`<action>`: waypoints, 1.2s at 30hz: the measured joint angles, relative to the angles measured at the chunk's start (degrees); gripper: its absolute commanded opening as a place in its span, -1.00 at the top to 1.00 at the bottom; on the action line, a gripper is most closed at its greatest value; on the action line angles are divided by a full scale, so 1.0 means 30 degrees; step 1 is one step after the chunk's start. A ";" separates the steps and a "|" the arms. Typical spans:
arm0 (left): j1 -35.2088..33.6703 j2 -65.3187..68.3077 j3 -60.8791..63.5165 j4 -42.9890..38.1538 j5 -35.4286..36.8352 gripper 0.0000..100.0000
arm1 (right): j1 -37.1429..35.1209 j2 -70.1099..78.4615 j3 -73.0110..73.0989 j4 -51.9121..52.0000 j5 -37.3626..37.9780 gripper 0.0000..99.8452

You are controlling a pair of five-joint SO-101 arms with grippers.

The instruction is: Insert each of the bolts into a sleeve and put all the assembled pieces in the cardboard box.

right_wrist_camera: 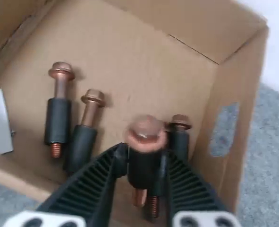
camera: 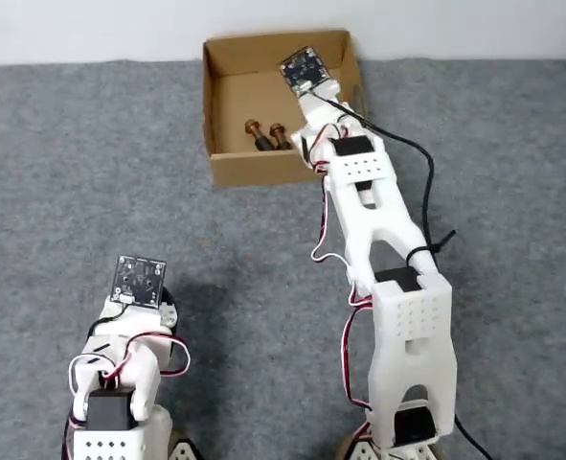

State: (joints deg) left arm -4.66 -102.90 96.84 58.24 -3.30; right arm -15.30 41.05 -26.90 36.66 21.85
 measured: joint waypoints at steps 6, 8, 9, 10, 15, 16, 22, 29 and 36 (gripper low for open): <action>0.0000 0.0000 0.0000 0.0029 0.0000 0.98 | -0.0352 -0.0029 -0.0117 0.0440 0.0029 0.87; 0.0000 0.0000 0.0000 0.0029 0.0000 0.98 | -0.0381 -0.0234 -0.0117 0.0498 0.0029 0.95; 0.0000 0.0000 0.0000 0.0029 0.0000 0.98 | -0.0440 -0.0440 -0.0088 0.0674 0.0029 0.99; 0.0000 0.0000 0.0000 0.0029 0.0000 0.98 | -0.0498 -0.0674 -0.0088 0.0996 0.0029 0.98; 0.0000 0.0000 0.0000 0.0029 0.0000 0.98 | -0.1055 -0.2462 -0.0059 0.4396 0.0029 0.98; 0.0000 0.0000 0.0000 0.0029 0.0000 0.98 | -0.1172 -0.2872 -0.0059 0.5128 0.0029 0.98; 0.0000 0.0000 0.0000 0.0029 0.0000 0.98 | -0.1055 -0.4952 -0.0059 0.8615 -0.1993 0.98; 0.0000 0.0000 0.0000 0.0029 0.0000 0.98 | -0.1172 -0.6593 -0.0059 1.3421 -0.5187 0.98; 0.0000 0.0000 0.0000 0.0029 0.0000 0.98 | -0.1143 -0.7883 -0.0059 1.8755 -0.8117 0.98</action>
State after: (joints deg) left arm -4.66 -102.90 96.84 58.33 -3.30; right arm -18.73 17.41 -27.08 92.92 -2.51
